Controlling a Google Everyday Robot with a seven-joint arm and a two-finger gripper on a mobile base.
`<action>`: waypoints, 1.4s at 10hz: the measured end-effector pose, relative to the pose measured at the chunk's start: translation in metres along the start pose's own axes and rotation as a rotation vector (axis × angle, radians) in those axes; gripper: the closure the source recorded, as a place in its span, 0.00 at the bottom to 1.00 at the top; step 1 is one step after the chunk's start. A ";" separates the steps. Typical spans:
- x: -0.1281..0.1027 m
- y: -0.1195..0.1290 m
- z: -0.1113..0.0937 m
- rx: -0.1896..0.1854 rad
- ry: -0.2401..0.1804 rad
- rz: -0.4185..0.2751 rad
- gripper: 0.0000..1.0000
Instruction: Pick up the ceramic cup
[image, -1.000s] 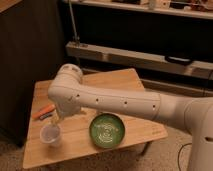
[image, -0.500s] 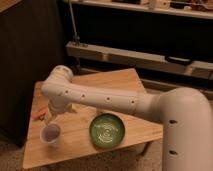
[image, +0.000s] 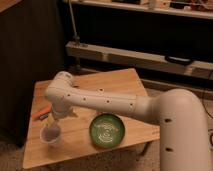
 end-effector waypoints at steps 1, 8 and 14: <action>-0.002 0.001 0.000 0.002 -0.002 -0.005 0.20; -0.012 -0.006 0.035 -0.006 -0.039 -0.054 0.35; -0.010 -0.022 0.067 -0.008 -0.080 -0.073 0.57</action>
